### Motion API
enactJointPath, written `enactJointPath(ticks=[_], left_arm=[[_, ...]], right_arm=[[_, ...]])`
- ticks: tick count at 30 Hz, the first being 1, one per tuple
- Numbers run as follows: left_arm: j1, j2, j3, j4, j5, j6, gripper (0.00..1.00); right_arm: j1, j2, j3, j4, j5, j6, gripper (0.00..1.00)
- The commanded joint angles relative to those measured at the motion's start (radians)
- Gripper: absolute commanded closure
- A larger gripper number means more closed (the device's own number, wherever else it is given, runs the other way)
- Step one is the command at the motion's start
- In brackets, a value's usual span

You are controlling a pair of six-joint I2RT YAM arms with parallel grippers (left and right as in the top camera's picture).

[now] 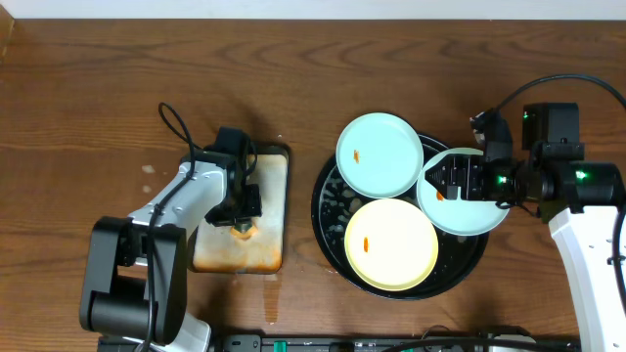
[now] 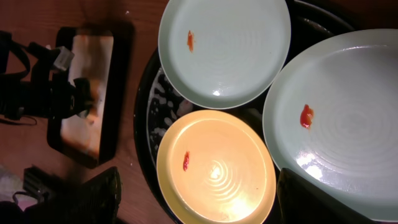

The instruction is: Clean dirty plates on tray and stack at the side

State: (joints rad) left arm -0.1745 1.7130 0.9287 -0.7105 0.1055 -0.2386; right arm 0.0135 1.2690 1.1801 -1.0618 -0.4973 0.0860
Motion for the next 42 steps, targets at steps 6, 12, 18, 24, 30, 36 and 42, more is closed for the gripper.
enactJointPath(ticks=[6, 12, 18, 24, 30, 36, 42], left_arm=[[-0.002, -0.043, 0.122, -0.108, -0.012, -0.003, 0.50], [-0.002, -0.060, 0.115, -0.110, -0.012, -0.002, 0.43], [-0.002, -0.046, 0.057, -0.049, -0.012, -0.003, 0.51], [-0.002, -0.008, -0.027, 0.051, -0.013, -0.003, 0.56], [-0.002, 0.008, -0.026, 0.058, -0.012, -0.003, 0.88], [-0.002, 0.001, 0.019, 0.017, -0.012, -0.003, 0.92], [-0.002, -0.047, 0.126, -0.081, -0.012, -0.003, 0.93]], right_arm=[[0.001, 0.001, 0.016, -0.001, 0.029, -0.005, 0.22], [0.001, 0.001, 0.016, -0.001, 0.029, -0.005, 0.22], [0.001, 0.001, 0.017, -0.001, 0.029, -0.005, 0.21], [0.001, 0.001, 0.016, -0.001, 0.029, -0.005, 0.21], [0.001, 0.001, 0.016, 0.000, 0.029, -0.005, 0.21], [0.001, 0.001, 0.017, 0.004, 0.030, -0.005, 0.21], [0.001, 0.001, 0.016, 0.013, 0.030, -0.005, 0.21]])
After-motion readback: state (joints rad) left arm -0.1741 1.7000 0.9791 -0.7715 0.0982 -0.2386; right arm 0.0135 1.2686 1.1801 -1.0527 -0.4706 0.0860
